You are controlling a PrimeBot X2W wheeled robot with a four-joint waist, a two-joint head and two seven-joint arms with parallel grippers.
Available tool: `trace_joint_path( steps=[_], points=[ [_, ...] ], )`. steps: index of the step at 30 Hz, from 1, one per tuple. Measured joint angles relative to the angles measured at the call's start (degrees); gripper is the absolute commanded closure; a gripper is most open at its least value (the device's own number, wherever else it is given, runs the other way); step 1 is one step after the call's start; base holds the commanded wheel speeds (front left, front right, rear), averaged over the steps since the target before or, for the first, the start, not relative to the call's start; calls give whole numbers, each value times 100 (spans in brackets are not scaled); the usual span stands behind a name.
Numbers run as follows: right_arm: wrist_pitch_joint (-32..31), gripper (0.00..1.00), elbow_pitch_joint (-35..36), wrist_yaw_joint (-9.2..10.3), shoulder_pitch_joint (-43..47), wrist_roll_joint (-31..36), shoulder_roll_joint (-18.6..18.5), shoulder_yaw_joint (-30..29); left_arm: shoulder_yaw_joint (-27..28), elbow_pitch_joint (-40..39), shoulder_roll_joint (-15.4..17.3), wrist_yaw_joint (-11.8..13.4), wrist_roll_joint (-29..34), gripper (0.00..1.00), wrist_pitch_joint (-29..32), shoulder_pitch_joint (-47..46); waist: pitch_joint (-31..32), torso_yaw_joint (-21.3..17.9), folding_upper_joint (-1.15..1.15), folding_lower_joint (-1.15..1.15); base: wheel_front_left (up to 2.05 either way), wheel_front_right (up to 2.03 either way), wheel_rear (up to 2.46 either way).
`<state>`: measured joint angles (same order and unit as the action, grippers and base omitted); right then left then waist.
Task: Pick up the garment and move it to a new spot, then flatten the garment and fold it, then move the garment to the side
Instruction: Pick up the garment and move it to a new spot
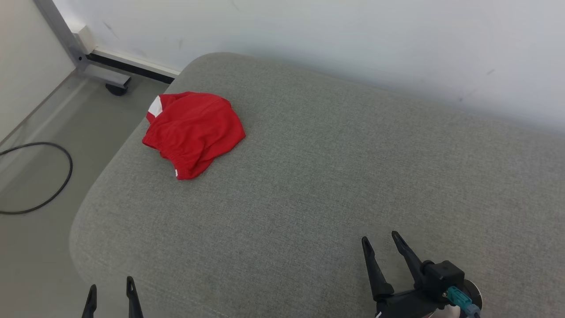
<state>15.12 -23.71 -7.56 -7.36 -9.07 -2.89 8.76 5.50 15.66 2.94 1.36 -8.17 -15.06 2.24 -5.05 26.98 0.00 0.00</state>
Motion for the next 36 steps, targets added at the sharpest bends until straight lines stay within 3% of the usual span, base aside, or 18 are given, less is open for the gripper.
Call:
trace_joint_path(
  steps=[10, 14, 21, 28, 31, 36],
  points=[
    [0, 0, -8, 0, -56, 113, -1, 21, -45, 27, -1, -12, -171, 0, -1, -27, -164, 40, 0, 0, 0, 0, 0],
    [1, 0, -29, 0, -81, 174, 0, -16, -30, 81, -1, -292, -515, 0, 0, -192, -245, -53, 0, 0, 0, 0, 0],
    [0, 0, 64, 0, -304, 388, -9, 14, 366, 406, 44, -683, -503, 0, 0, -1000, -527, -259, 0, 0, 0, 0, 0],
    [0, 0, 420, 0, -625, 534, -286, 149, 267, 1005, 857, -877, -421, 0, 0, -2282, -937, -596, 0, 1, 0, 0, 0],
    [0, 0, 602, 0, -717, 576, -414, 174, -2, 1343, 1278, -880, -667, 0, -1, -2849, -1156, -760, 1, 1, 0, 0, 0],
    [0, 0, 815, 1, -811, 611, -590, 166, -182, 1873, 1697, -888, -1031, 0, 0, -3309, -1445, -999, 1, 1, 0, 0, 0]
  ],
)
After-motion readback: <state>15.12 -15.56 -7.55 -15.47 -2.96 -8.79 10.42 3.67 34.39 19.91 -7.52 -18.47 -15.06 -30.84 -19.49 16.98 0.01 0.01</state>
